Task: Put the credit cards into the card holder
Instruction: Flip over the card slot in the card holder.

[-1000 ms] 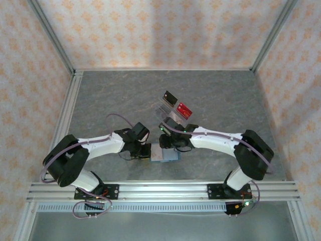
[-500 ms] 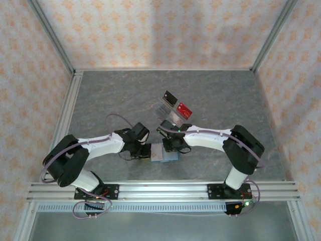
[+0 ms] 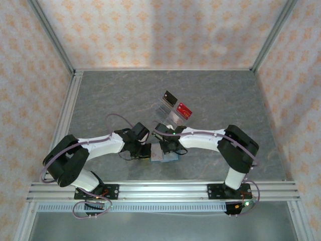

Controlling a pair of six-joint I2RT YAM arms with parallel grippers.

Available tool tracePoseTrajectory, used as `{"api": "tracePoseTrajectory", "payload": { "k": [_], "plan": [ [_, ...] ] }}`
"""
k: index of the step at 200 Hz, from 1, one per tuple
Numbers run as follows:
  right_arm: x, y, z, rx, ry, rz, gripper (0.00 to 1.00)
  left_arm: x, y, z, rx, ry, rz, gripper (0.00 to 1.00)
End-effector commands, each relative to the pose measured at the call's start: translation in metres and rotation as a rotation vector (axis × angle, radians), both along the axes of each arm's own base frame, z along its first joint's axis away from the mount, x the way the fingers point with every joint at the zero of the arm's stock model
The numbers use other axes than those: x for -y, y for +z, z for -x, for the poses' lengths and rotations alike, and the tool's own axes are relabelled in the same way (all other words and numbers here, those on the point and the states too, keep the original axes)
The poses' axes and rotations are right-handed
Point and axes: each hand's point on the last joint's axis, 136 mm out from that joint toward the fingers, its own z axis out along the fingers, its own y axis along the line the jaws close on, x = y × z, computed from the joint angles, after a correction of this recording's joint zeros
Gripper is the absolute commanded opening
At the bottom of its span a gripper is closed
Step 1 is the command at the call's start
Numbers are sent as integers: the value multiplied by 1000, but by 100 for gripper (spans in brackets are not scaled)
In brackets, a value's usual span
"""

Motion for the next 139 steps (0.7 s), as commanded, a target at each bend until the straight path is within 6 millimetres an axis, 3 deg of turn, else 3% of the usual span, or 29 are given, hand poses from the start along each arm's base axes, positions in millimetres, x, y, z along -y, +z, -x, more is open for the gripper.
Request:
{"api": "tracePoseTrajectory", "payload": {
  "k": [1,19,59,98,139],
  "plan": [
    [15,-14,11,-43,2,83,11,-27,-23,16,-63,34,-111,5],
    [15,-7,9,-34,5,87,0,-27,-23,17,-65,34,-112,5],
    [5,9,5,-29,21,63,0,-27,-23,18,-65,36,-106,5],
    [-19,27,5,-55,27,-36,0,-27,-24,20,-69,48,-92,5],
    [-41,29,11,-116,17,-141,0,-25,-23,20,-67,57,-77,5]
  ]
}}
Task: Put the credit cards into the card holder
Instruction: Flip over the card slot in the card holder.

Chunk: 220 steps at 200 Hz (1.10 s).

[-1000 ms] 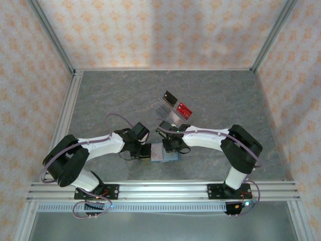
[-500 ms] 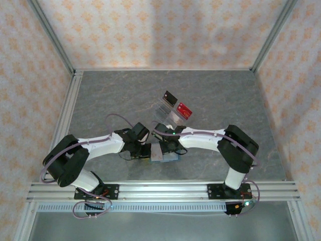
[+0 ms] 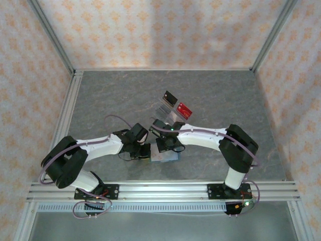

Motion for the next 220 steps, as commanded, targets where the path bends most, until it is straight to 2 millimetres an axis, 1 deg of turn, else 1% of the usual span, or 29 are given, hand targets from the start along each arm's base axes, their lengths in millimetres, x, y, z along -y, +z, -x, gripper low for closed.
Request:
{"api": "tracePoseTrajectory", "payload": {
  "k": [1,5,25,48,108,143,184,220],
  "plan": [
    [-19,6,7,-52,-2,-77,0,-25,-23,20,-77,30,-102,5],
    [-21,6,7,-58,-5,-89,1,-25,-23,21,-79,31,-101,5],
    [-33,6,10,-88,-23,-151,14,-24,-23,21,-79,34,-93,5],
    [-43,8,10,-105,-44,-202,22,-24,-22,21,-76,33,-89,5],
    [-67,11,9,-152,-78,-311,32,-27,-17,22,-68,40,-91,5],
    [-72,15,4,-159,-96,-349,38,-33,-3,20,-30,66,-95,5],
    [-82,32,-3,-157,-94,-418,45,-36,10,21,-6,76,-88,7],
    [-93,45,-7,-172,-85,-484,46,-43,23,21,17,98,-89,10]
  ]
}}
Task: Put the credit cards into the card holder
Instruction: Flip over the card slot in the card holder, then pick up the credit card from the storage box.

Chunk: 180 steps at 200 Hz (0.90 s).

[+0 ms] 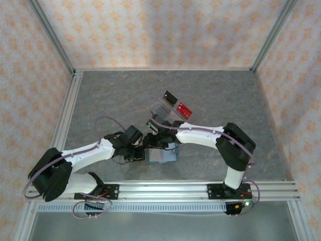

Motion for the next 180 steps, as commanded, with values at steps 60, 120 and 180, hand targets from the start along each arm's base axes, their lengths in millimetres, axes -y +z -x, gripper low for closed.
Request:
{"api": "tracePoseTrajectory", "payload": {
  "k": [60,120,180],
  "plan": [
    [-19,52,-27,52,20,-74,52,-38,24,4,22,114,-30,20],
    [7,85,-54,116,-20,-36,48,-38,49,-4,62,119,22,43],
    [112,101,-98,231,-115,300,42,-15,55,-26,59,71,65,48]
  ]
}}
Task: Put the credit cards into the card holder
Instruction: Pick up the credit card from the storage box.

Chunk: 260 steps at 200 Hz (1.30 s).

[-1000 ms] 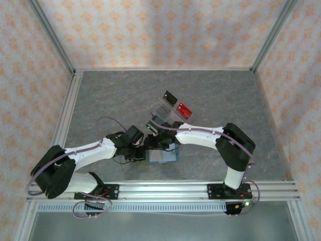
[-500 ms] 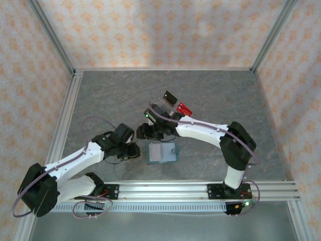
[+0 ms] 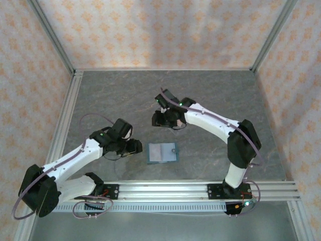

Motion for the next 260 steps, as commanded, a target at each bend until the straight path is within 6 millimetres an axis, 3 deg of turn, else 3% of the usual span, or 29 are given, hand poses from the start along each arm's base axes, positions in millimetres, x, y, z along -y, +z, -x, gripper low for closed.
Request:
{"api": "tracePoseTrajectory", "payload": {
  "k": [1,20,44,114,260],
  "plan": [
    [53,25,-12,81,-19,179,42,10,7,-10,11,-32,27,48],
    [76,22,-23,69,-14,278,43,17,7,-17,8,-44,31,50],
    [86,14,-34,45,40,382,43,24,3,-22,-2,-66,33,51],
    [79,-16,-54,-3,153,498,33,30,-6,-26,-23,-83,28,52],
    [81,-50,-70,-42,198,593,30,30,-12,-25,-39,-95,15,51]
  ]
}}
